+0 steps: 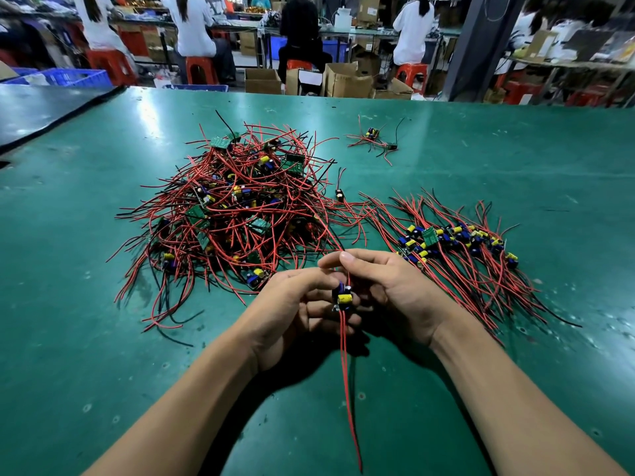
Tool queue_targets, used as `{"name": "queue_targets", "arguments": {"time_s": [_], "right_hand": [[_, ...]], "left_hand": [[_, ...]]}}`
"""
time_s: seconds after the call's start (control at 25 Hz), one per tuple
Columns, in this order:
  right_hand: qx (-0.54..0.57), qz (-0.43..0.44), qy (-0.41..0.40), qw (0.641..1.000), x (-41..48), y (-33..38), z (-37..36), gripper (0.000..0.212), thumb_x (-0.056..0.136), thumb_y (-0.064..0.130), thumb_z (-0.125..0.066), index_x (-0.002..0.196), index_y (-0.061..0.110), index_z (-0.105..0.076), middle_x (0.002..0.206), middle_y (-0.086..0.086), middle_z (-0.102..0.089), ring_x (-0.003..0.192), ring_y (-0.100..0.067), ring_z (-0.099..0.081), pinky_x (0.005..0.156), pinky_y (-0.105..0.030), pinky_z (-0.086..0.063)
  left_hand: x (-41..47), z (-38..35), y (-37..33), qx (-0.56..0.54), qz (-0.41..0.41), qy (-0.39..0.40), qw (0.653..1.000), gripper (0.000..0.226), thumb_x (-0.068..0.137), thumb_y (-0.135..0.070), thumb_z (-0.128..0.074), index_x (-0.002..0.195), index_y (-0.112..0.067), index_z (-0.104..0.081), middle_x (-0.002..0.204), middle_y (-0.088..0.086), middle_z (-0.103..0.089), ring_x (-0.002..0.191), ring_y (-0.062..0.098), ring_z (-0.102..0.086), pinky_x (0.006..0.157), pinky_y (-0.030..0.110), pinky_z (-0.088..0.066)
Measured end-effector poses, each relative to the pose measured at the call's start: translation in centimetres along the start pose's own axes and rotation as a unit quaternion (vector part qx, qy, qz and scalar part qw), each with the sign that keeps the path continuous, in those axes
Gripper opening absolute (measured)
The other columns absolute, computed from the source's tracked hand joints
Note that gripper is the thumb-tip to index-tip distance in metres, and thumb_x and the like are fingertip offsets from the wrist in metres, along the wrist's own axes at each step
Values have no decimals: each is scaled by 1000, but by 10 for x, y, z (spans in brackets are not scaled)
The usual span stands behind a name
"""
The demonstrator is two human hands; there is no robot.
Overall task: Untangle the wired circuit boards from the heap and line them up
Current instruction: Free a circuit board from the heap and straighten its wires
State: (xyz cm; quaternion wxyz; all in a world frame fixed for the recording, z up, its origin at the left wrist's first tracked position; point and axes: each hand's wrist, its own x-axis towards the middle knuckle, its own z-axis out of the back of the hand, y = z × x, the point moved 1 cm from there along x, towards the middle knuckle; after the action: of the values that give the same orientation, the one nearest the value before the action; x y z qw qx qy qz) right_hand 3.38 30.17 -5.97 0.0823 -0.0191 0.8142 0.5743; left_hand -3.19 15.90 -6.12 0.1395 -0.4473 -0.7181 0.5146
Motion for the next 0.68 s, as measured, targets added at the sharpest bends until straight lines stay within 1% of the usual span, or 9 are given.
{"name": "queue_targets", "arguments": {"time_s": [0.08, 0.16, 0.2, 0.28, 0.36, 0.44, 0.48, 0.56, 0.68], "right_hand": [[2, -3, 5, 1000, 0, 0, 0, 22, 94, 28, -62, 103, 12, -76, 72, -3, -66, 51, -11, -53, 46, -21, -43], [3, -8, 5, 1000, -1, 0, 1, 23, 95, 26, -61, 105, 9, -75, 71, -9, -60, 50, -12, -49, 46, -23, -44], [4, -9, 3, 1000, -1, 0, 2, 23, 95, 25, -62, 105, 8, -74, 72, -13, -53, 50, -13, -45, 46, -23, -44], [6, -8, -1, 1000, -1, 1, 3, 23, 93, 27, -66, 104, 8, -74, 77, -15, -45, 52, -17, -43, 49, -25, -46], [-26, 3, -27, 999, -1, 2, 6, 25, 87, 35, -74, 96, 11, -75, 73, -10, -47, 53, -17, -46, 49, -23, -43], [-91, 17, -70, 993, -2, 2, 8, 26, 78, 42, -81, 82, 19, -72, 70, -2, -49, 54, -15, -45, 51, -23, -37], [-116, 22, -86, 989, -1, 2, 9, 26, 76, 42, -83, 77, 21, -69, 70, -3, -51, 56, -17, -44, 54, -26, -35], [-141, 34, -98, 985, -1, 0, 10, 24, 76, 38, -84, 74, 21, -67, 71, -7, -51, 59, -20, -42, 55, -29, -34], [-152, 46, -100, 982, 1, 0, 8, 21, 78, 34, -83, 75, 20, -68, 73, -12, -47, 55, -17, -38, 48, -25, -34]], "left_hand": [[0, -2, 0, 13, -13, -1, 1000, 22, 78, -9, -66, 99, 0, -66, 82, 23, -69, 59, 30, -68, 57, 34, -60], [0, -3, 1, 17, -22, -12, 1000, 10, 84, -4, -61, 90, -4, -70, 80, 23, -69, 56, 29, -66, 56, 34, -59], [0, -3, 2, 17, -23, -19, 999, 13, 87, -2, -58, 88, -5, -71, 78, 23, -69, 55, 28, -65, 54, 33, -59], [1, -4, 4, 28, -28, -36, 999, 13, 89, -2, -57, 90, -5, -69, 74, 21, -67, 53, 28, -64, 51, 31, -57], [1, -4, 5, 43, -40, -53, 997, 9, 89, -2, -59, 84, -5, -66, 68, 18, -66, 52, 29, -64, 49, 30, -55], [1, -3, 5, 55, -52, -67, 995, 13, 88, -2, -61, 76, -6, -65, 66, 17, -64, 52, 29, -64, 48, 29, -54], [1, -4, 5, 59, -55, -71, 994, 13, 87, -1, -62, 75, -6, -64, 65, 17, -64, 51, 29, -63, 47, 29, -53], [1, -5, 6, 67, -56, -78, 993, 10, 86, -1, -63, 76, -3, -62, 64, 19, -62, 49, 29, -62, 46, 29, -52], [1, -5, 5, 62, -48, -84, 993, 9, 85, 0, -64, 79, -2, -58, 63, 20, -61, 48, 29, -62, 46, 29, -52]]}}
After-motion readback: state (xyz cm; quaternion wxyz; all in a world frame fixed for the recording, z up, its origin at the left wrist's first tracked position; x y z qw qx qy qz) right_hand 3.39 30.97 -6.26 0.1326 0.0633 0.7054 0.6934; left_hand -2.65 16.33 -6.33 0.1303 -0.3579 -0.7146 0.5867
